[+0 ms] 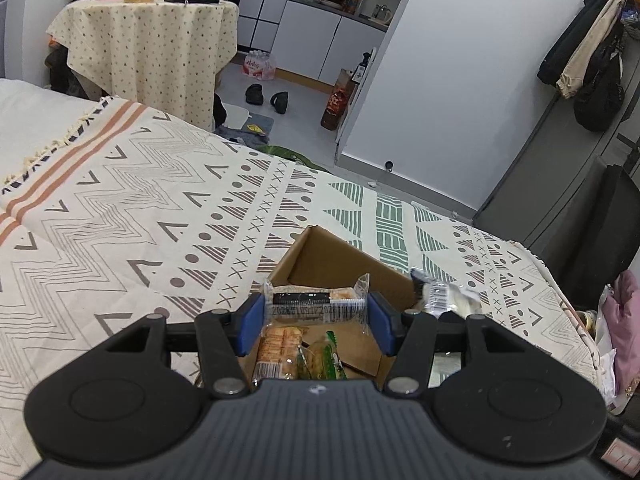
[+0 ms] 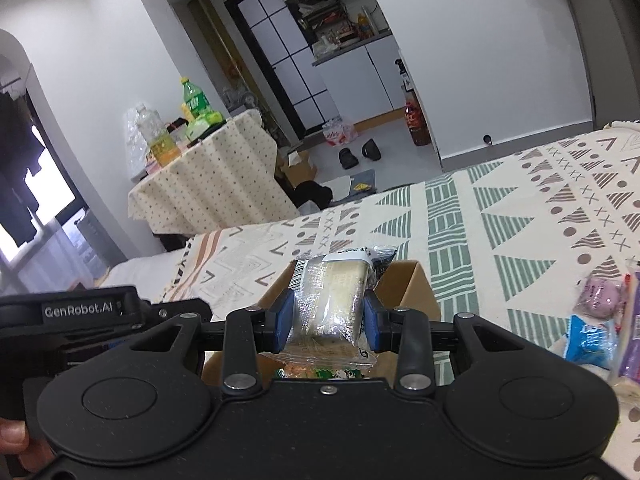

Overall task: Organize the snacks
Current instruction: 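Lift both held packets and carry them over the cardboard box, then open both tools to drop the packets into the box, then move both open tools from the box back to the snack pile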

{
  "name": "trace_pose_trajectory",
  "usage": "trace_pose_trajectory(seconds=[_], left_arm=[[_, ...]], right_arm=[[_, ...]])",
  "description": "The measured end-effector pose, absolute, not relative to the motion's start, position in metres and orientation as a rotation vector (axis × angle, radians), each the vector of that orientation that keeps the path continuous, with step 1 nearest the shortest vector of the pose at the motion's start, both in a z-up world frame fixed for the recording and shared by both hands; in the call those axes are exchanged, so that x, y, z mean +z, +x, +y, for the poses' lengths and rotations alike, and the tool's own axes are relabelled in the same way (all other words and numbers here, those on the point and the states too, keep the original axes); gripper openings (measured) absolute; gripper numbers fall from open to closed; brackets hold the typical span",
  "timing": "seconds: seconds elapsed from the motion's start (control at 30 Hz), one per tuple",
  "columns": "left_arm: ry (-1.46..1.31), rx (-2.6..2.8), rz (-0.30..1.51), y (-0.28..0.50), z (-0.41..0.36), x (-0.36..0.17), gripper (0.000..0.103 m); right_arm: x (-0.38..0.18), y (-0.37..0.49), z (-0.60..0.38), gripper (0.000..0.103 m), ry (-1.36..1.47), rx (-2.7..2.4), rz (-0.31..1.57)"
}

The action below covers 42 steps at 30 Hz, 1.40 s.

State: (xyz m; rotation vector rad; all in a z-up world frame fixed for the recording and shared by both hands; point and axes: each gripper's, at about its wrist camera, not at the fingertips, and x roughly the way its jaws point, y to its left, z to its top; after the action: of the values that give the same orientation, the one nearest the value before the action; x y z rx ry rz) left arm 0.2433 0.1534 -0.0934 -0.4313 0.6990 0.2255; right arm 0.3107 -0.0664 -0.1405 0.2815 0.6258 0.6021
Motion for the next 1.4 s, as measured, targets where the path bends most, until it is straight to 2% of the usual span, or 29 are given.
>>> trace_pose_trajectory(seconds=[0.13,0.27,0.6,0.9,1.03,1.1,1.2,1.27,1.4], left_arm=[[-0.439,0.215,0.701,0.253,0.156,-0.099,0.055],[-0.45,0.218,0.712,0.262,0.159,-0.105,0.055],[-0.433,0.209,0.741,0.278,0.15,-0.112,0.057],[-0.399,0.237,0.746,0.28,0.128,-0.106,0.07],[-0.385,0.252,0.752,0.275,0.115,-0.102,0.079],[-0.373,0.254,0.755,0.272,0.108,-0.101,0.079],[-0.361,0.261,0.767,0.267,0.098,-0.099,0.081],[-0.354,0.266,0.774,0.264,0.092,-0.098,0.084],[-0.334,0.269,0.788,0.259,0.077,-0.095,0.087]], right_arm=[[-0.146,0.314,-0.055,0.036,0.245,0.613,0.642],[-0.149,0.319,-0.05,0.051,0.212,0.592,0.669],[-0.153,0.329,-0.068,0.051,0.262,0.577,0.662],[-0.154,0.327,-0.096,0.051,0.306,0.573,0.669],[-0.154,0.324,-0.113,0.051,0.319,0.555,0.671],[-0.154,0.321,-0.122,0.052,0.324,0.548,0.673],[-0.154,0.316,-0.133,0.055,0.326,0.536,0.674],[-0.153,0.312,-0.141,0.061,0.327,0.524,0.672],[-0.152,0.306,-0.158,0.064,0.334,0.499,0.667]])
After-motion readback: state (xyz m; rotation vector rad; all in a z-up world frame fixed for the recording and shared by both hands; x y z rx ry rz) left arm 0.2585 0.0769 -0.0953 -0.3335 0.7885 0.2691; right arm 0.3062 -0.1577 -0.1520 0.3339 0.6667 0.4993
